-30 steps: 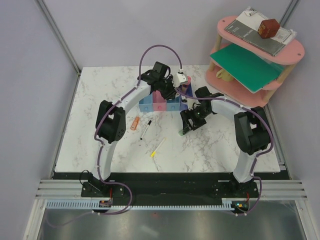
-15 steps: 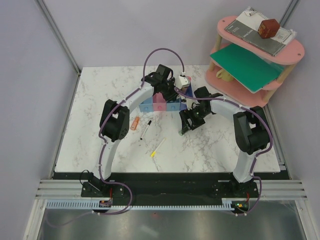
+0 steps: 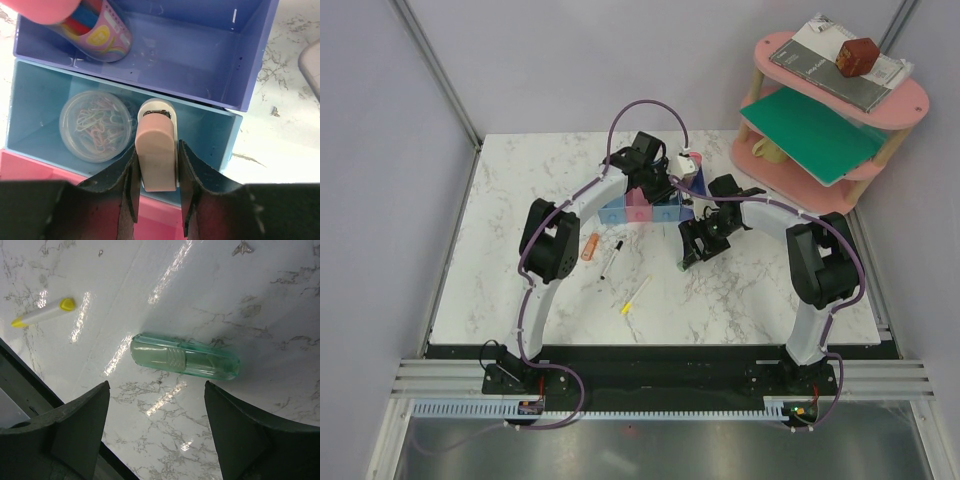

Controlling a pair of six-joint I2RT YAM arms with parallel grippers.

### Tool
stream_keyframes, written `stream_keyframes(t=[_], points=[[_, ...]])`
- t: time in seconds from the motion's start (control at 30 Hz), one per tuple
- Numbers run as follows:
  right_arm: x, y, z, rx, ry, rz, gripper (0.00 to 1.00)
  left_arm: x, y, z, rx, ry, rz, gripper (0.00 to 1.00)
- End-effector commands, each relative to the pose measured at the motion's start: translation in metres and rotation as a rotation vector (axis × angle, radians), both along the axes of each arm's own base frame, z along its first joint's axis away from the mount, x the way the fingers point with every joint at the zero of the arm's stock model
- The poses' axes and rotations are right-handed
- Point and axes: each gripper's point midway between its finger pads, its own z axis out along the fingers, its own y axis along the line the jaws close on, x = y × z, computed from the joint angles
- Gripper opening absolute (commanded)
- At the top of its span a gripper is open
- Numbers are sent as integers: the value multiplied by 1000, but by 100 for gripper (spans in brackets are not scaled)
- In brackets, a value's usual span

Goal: Sort the stationery into containers
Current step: Place the stationery in the storage box.

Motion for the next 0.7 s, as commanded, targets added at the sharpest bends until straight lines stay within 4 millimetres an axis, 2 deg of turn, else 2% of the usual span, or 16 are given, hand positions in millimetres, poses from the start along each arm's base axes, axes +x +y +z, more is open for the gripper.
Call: stream_keyframes(t=[0.0, 0.03, 0.07, 0.1, 0.13, 0.23, 0.3, 0.43, 0.53, 0.67], points=[[6, 6, 12, 31, -44, 1, 83, 4, -3, 2, 15, -49, -31, 2], [7, 5, 11, 29, -45, 3, 83, 4, -2, 0, 18, -48, -29, 3], [7, 6, 11, 29, -46, 4, 83, 4, -1, -2, 25, -49, -32, 10], [7, 6, 8, 26, -41, 4, 83, 4, -1, -3, 27, -49, -32, 18], [9, 6, 7, 24, -40, -1, 84, 4, 0, -4, 31, -47, -28, 33], [13, 7, 1, 17, -37, -5, 84, 2, 0, -3, 28, -42, -27, 56], [19, 8, -3, 11, -37, -15, 84, 0, 0, 0, 18, -37, -23, 62], [30, 12, -9, 14, -41, -43, 84, -1, -4, 18, -23, -40, -5, 66], [37, 14, -14, 11, -43, -70, 83, -2, -6, 39, -59, -51, 9, 66], [46, 16, -17, 6, -58, -94, 83, -7, -9, 82, -126, -85, 19, 67]])
